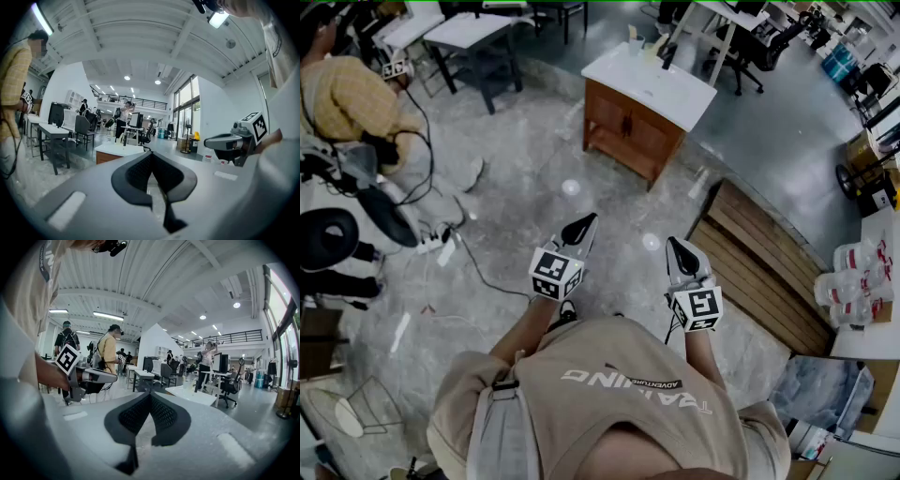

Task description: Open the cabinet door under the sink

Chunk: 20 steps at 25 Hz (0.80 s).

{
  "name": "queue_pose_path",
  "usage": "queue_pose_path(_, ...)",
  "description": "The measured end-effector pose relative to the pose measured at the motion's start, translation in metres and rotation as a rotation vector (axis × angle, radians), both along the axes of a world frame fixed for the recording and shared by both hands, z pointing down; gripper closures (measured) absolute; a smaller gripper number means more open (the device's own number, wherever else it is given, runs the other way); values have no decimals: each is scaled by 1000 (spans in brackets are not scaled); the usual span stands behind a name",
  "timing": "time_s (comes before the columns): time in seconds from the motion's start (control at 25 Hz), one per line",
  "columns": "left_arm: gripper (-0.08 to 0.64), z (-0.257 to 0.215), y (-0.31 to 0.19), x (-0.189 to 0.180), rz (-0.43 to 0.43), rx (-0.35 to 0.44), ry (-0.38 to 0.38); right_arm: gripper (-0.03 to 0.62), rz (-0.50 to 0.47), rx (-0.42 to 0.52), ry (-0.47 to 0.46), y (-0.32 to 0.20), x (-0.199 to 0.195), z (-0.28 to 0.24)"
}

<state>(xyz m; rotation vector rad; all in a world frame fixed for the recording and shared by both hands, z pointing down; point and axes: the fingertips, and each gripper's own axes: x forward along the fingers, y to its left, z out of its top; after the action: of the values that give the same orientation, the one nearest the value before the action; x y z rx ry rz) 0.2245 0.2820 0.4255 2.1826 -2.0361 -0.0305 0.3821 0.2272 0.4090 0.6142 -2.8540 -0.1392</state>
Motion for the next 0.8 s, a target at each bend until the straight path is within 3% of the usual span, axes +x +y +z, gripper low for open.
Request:
queue_pose_path(0.28, 543, -6, 11, 2, 8, 5, 3, 591, -10, 0, -12, 6, -7, -9)
queue_pose_path(0.8, 543, 5, 24, -29, 5, -32, 28, 591, 13, -21, 22, 7, -36, -4)
